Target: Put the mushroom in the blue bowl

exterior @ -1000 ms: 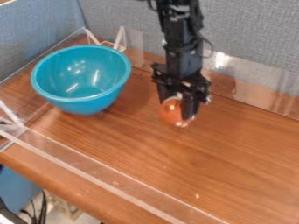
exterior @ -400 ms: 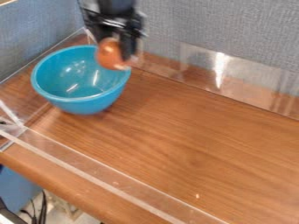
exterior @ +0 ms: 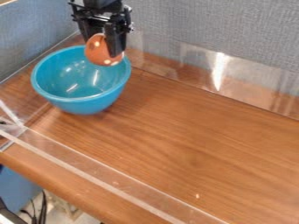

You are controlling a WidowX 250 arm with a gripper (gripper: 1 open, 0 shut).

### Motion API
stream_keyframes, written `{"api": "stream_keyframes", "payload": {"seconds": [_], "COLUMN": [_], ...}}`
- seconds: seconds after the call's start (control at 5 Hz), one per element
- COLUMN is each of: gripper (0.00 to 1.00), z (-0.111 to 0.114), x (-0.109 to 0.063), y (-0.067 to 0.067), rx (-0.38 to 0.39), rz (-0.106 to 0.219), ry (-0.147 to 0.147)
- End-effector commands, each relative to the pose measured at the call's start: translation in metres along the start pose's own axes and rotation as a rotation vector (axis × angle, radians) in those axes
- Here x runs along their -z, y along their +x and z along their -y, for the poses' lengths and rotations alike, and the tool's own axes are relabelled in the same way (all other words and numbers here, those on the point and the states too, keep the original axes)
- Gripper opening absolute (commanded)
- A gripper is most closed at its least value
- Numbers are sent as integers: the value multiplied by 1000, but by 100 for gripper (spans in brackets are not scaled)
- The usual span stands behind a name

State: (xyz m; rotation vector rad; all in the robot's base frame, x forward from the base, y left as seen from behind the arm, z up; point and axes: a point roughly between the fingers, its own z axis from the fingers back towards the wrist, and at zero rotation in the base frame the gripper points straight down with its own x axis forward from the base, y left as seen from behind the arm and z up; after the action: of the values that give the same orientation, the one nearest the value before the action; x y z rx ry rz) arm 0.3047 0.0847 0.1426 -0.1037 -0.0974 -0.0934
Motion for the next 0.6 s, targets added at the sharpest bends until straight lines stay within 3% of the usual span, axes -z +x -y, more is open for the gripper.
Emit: {"api": "stream_keyframes", "payload": {"seconds": [0.0,0.4], "gripper": [0,0], "z": [-4,-3], "x": [-19,-21], "y": [4,1], "rx": [10,15], "rz": [53,49], "ry": [30,30]}}
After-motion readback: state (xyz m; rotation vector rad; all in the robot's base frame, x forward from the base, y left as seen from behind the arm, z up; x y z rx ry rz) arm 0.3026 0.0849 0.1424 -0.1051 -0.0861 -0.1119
